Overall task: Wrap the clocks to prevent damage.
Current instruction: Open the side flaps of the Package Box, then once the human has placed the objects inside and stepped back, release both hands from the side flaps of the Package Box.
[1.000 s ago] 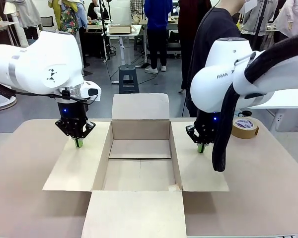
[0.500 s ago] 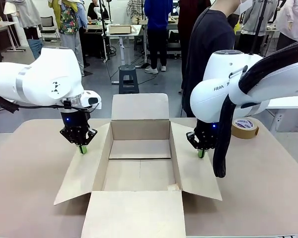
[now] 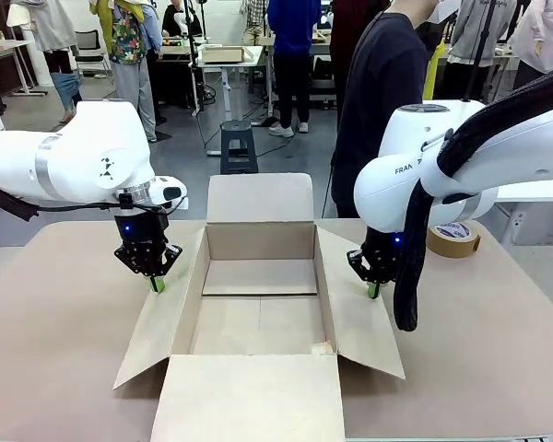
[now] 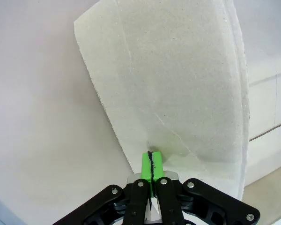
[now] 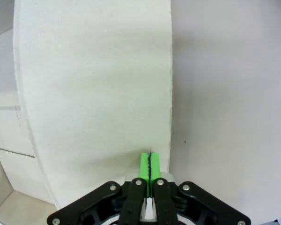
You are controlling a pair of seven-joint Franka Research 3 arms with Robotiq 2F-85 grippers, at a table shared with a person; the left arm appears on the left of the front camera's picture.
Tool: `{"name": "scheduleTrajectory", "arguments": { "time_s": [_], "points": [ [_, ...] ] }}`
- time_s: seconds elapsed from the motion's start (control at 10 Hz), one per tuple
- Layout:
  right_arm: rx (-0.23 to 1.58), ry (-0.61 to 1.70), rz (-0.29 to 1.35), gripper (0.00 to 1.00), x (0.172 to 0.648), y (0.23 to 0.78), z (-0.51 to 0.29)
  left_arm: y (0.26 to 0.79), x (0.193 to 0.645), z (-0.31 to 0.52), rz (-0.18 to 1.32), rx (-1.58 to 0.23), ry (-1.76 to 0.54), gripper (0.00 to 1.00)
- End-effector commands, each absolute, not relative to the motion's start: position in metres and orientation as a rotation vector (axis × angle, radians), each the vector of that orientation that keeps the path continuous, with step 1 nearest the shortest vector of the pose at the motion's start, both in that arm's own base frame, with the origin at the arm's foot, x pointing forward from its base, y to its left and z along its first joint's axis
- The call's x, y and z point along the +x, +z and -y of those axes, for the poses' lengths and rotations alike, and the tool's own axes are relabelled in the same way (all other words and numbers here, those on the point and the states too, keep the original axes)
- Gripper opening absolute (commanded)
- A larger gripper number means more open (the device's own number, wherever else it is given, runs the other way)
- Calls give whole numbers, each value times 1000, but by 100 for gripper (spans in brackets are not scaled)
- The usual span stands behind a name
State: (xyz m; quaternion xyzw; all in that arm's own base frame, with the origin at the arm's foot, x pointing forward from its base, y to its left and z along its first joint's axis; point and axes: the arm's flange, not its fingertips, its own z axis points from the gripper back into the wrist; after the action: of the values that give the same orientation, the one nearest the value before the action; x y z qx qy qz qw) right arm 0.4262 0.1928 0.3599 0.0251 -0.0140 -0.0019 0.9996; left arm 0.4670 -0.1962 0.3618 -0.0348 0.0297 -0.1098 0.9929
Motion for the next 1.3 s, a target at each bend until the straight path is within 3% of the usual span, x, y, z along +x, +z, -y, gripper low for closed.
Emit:
{"name": "scheduleTrajectory", "arguments": {
  "time_s": [0.0, 1.2],
  "points": [
    [45, 0, 27, 1, 425, 361, -194, 362, 466, 197, -58, -62, -228, 0],
    [45, 0, 27, 1, 425, 361, -194, 362, 466, 197, -58, -62, -228, 0]
  ]
}}
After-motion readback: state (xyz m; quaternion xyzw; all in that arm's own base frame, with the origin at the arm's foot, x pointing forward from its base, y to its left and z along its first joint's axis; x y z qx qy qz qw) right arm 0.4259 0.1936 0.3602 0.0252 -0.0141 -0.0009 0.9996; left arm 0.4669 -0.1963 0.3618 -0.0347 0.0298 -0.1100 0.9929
